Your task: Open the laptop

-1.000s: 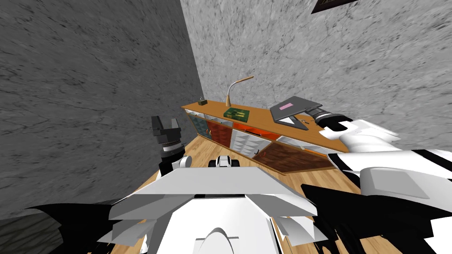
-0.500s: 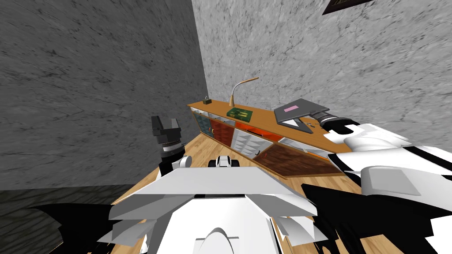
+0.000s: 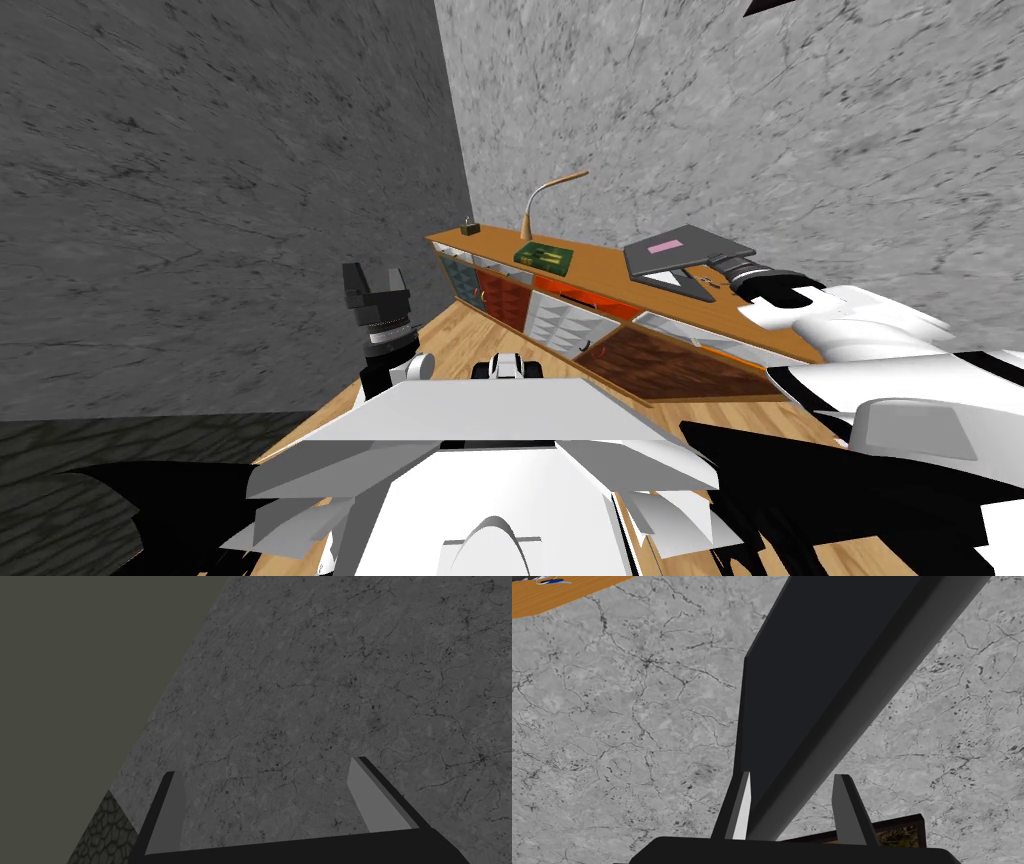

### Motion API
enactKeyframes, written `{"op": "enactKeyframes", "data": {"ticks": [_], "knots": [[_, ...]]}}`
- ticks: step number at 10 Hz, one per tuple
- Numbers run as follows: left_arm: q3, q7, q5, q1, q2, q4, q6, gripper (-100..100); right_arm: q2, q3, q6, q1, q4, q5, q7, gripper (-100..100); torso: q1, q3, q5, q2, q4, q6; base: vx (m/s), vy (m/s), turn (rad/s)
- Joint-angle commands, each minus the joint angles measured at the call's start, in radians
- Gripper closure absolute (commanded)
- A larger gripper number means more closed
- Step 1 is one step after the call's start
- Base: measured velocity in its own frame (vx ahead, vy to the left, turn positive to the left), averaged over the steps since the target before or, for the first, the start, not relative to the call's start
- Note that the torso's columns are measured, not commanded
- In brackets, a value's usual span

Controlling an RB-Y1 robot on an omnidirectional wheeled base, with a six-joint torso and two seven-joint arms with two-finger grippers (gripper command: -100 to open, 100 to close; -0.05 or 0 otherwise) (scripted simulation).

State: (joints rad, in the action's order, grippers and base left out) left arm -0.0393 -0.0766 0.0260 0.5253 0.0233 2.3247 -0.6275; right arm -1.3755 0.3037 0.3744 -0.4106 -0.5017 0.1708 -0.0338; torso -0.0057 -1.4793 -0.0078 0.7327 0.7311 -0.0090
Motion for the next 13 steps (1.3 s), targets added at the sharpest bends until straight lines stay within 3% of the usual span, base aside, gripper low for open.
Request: {"op": "enactKeyframes", "data": {"ticks": [1,2,3,4,5,6,8,10,11,12,13], "knots": [[0.0,0.0,0.0,0.0,0.0,0.0,0.0,0,0.02,0.074,0.017,-0.054,0.068,0.085,-0.012,100,0.001,-0.001,0.001,-0.002,0.001,0.0,-0.067,-0.018,0.065],[0.0,0.0,0.0,0.0,0.0,0.0,0.0,0,0.02,0.104,0.017,-0.054,0.09,0.115,-0.012,100,0.003,-0.003,0.003,-0.005,0.001,0.005,-0.006,0.0,-0.008],[0.0,0.0,0.0,0.001,0.0,0.0,0.0,0,0.02,0.11,0.017,-0.054,0.09,0.13,-0.012,100,0.003,-0.003,0.003,-0.006,0.001,0.008,0.021,0.006,-0.02],[0.0,0.0,0.0,0.001,0.0,0.0,0.0,0,-0.003,0.135,-0.021,-0.015,0.096,0.178,-0.054,100,0.003,-0.002,0.003,-0.003,0.001,0.008,-0.08,-0.01,0.246],[0.0,0.0,0.0,0.0,0.0,0.0,0.0,0,-0.003,0.182,-0.021,-0.015,0.096,0.195,-0.054,100,-0.001,0.0,0.001,0.0,0.001,0.003,-0.121,-0.025,0.247],[0.0,0.0,0.0,0.0,0.0,0.0,0.0,0,-0.003,0.198,-0.021,-0.031,0.108,0.203,-0.054,100,-0.002,0.0,-0.001,0.0,0.001,0.005,-0.062,-0.03,0.065],[0.0,0.0,0.0,0.001,0.0,0.0,0.0,0,-0.003,0.198,-0.021,-0.023,0.106,0.244,-0.054,100,-0.002,-0.001,-0.001,-0.003,0.0,0.01,-0.002,-0.003,-0.013],[0.0,0.0,0.0,0.001,0.0,0.0,0.0,0,-0.003,0.198,-0.021,-0.048,0.149,0.261,-0.054,100,-0.002,-0.001,0.002,-0.002,0.001,0.009,0.005,0.014,-0.002],[0.0,0.0,0.0,0.001,0.0,0.0,0.0,0,-0.003,0.198,-0.021,-0.039,0.146,0.279,-0.054,100,-0.002,0.0,0.004,0.0,0.003,0.01,0.0,0.0,0.0],[0.0,0.0,0.0,0.001,0.0,0.0,0.0,0,-0.003,0.198,-0.021,-0.015,0.096,0.317,-0.054,100,-0.001,0.001,0.004,0.002,0.005,0.01,0.004,-0.011,-0.024],[0.0,0.0,0.0,0.001,0.0,0.0,0.0,0,-0.003,0.198,-0.021,-0.015,0.096,0.317,-0.054,100,0.0,0.002,0.003,0.002,0.004,0.008,0.001,-0.012,-0.008]]}}
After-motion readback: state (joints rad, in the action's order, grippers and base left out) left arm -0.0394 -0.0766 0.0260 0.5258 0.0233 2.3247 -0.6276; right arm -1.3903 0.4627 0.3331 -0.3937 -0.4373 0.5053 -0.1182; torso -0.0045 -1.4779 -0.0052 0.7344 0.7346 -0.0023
